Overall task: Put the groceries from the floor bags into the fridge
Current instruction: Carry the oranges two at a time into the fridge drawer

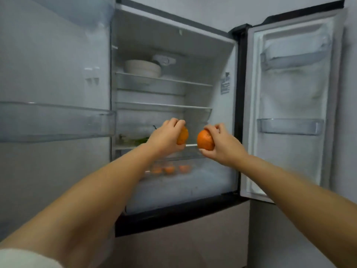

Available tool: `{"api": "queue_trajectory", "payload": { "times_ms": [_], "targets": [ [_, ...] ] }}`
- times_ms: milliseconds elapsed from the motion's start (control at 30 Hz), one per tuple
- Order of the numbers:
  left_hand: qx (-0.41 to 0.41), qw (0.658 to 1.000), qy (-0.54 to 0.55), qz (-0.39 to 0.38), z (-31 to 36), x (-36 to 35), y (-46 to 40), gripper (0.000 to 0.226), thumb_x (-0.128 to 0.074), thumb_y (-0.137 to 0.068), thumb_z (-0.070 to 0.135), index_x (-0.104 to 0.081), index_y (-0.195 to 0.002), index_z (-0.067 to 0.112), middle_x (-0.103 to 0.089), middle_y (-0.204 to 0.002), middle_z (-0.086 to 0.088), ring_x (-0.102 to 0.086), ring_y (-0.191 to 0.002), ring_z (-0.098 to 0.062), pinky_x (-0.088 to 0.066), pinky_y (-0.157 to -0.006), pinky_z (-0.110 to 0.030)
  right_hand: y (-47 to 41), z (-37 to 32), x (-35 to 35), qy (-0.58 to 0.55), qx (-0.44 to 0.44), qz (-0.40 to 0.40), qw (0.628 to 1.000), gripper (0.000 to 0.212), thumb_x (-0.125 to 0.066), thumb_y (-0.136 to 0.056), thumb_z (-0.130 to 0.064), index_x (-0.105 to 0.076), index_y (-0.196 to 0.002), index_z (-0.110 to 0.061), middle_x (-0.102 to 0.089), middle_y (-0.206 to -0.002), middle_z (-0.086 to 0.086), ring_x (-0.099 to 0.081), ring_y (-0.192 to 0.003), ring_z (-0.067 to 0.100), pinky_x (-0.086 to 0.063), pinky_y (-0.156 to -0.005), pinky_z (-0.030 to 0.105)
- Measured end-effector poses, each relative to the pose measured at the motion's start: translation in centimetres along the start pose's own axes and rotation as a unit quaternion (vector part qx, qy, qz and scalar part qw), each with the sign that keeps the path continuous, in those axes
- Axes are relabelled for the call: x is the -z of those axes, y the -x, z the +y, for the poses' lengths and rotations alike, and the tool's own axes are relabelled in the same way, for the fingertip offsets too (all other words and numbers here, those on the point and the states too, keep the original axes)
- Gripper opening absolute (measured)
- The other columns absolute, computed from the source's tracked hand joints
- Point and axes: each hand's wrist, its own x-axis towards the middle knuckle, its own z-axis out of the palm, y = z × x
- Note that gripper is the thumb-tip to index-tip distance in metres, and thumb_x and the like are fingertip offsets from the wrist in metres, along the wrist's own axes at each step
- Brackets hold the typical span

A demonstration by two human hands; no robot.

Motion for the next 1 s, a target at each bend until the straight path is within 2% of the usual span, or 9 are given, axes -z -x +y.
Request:
{"api": "queue_trajectory", "payload": {
  "times_ms": [100, 200, 333, 500, 567, 667, 800, 900, 1000],
  "targets": [
    [0.011, 0.996, -0.047, -0.07, -1.9, -2.5, -5.2, 0.061, -0.068, -0.077, 0.038, -0.039, -0.126, 0.014, -0.044, -0.123, -0.012, -0.046, -0.113, -0.032, -0.048, -0.083, -0.043, -5.6, 2.4, -1.6, 0.016, 0.005, -0.042, 0.999, 0.071, -0.068, -0.077, -0.049, -0.035, -0.136, -0.026, -0.036, -0.129, 0.009, -0.052, -0.109, 0.032, -0.048, -0.089, 0.04],
    [0.009, 0.978, -0.066, -0.199, -3.7, -5.1, -8.4, 0.055, -0.067, -0.076, 0.035, -0.043, -0.121, 0.014, -0.052, -0.115, -0.012, -0.055, -0.101, -0.031, -0.05, -0.083, -0.041, -10.0, 3.9, -4.4, 0.018, 0.022, -0.094, 0.995, 0.071, -0.068, -0.078, -0.048, -0.034, -0.136, -0.026, -0.037, -0.128, 0.01, -0.054, -0.106, 0.032, -0.045, -0.089, 0.037],
    [0.092, 0.906, -0.068, -0.407, -6.8, -9.4, -10.7, 0.053, -0.07, -0.075, 0.037, -0.049, -0.119, 0.015, -0.058, -0.101, -0.005, -0.062, -0.083, -0.024, -0.058, -0.07, -0.037, -15.8, 6.2, -10.7, 0.009, 0.068, -0.228, 0.971, 0.068, -0.07, -0.077, -0.046, -0.038, -0.133, -0.025, -0.038, -0.124, 0.01, -0.053, -0.107, 0.031, -0.045, -0.095, 0.035],
    [0.164, 0.836, -0.037, -0.522, -10.9, -15.1, -11.2, 0.049, -0.069, -0.079, 0.035, -0.055, -0.12, 0.013, -0.061, -0.109, -0.006, -0.062, -0.079, -0.018, -0.054, -0.058, -0.028, -21.0, 5.8, -19.6, 0.05, 0.203, -0.375, 0.903, 0.062, -0.071, -0.077, -0.044, -0.045, -0.128, -0.018, -0.05, -0.12, 0.01, -0.052, -0.107, 0.026, -0.046, -0.092, 0.036],
    [0.17, 0.825, -0.014, -0.539, -12.6, -17.1, -11.1, 0.051, -0.07, -0.08, 0.031, -0.053, -0.125, 0.015, -0.06, -0.119, -0.008, -0.063, -0.084, -0.018, -0.055, -0.061, -0.029, -22.3, 5.1, -23.2, 0.034, 0.251, -0.409, 0.877, 0.061, -0.072, -0.077, -0.044, -0.046, -0.125, -0.017, -0.054, -0.12, 0.008, -0.054, -0.103, 0.023, -0.048, -0.089, 0.036],
    [0.167, 0.835, 0.016, -0.524, -14.1, -18.6, -9.9, 0.056, -0.069, -0.082, 0.026, -0.044, -0.132, 0.016, -0.056, -0.124, -0.007, -0.058, -0.105, -0.022, -0.047, -0.084, -0.029, -23.0, 4.6, -28.1, -0.011, 0.306, -0.423, 0.853, 0.062, -0.073, -0.075, -0.044, -0.044, -0.122, -0.017, -0.054, -0.12, 0.011, -0.053, -0.108, 0.026, -0.046, -0.093, 0.038],
    [0.189, 0.851, 0.068, -0.485, -15.8, -20.5, -7.5, 0.059, -0.072, -0.081, 0.021, -0.041, -0.13, 0.015, -0.056, -0.117, -0.004, -0.05, -0.097, -0.013, -0.035, -0.075, -0.015, -22.2, 4.4, -32.2, -0.031, 0.362, -0.406, 0.838, 0.068, -0.071, -0.075, -0.048, -0.039, -0.125, -0.014, -0.048, -0.119, 0.012, -0.049, -0.112, 0.029, -0.044, -0.094, 0.034],
    [0.2, 0.847, 0.062, -0.489, -16.1, -22.1, -6.0, 0.066, -0.074, -0.078, 0.029, -0.037, -0.131, 0.016, -0.052, -0.125, -0.005, -0.051, -0.105, -0.016, -0.039, -0.084, -0.022, -21.8, 4.6, -33.1, -0.016, 0.418, -0.366, 0.832, 0.079, -0.068, -0.073, -0.055, -0.033, -0.131, -0.015, -0.047, -0.124, 0.012, -0.049, -0.113, 0.031, -0.044, -0.096, 0.038],
    [0.195, 0.847, 0.043, -0.493, -15.8, -23.1, -5.4, 0.06, -0.073, -0.079, 0.034, -0.04, -0.124, 0.013, -0.052, -0.124, -0.007, -0.052, -0.109, -0.021, -0.041, -0.086, -0.026, -21.6, 5.1, -33.4, 0.002, 0.429, -0.359, 0.829, 0.073, -0.065, -0.074, -0.059, -0.036, -0.124, -0.014, -0.048, -0.124, 0.012, -0.048, -0.114, 0.03, -0.044, -0.095, 0.038]
  ]
}}
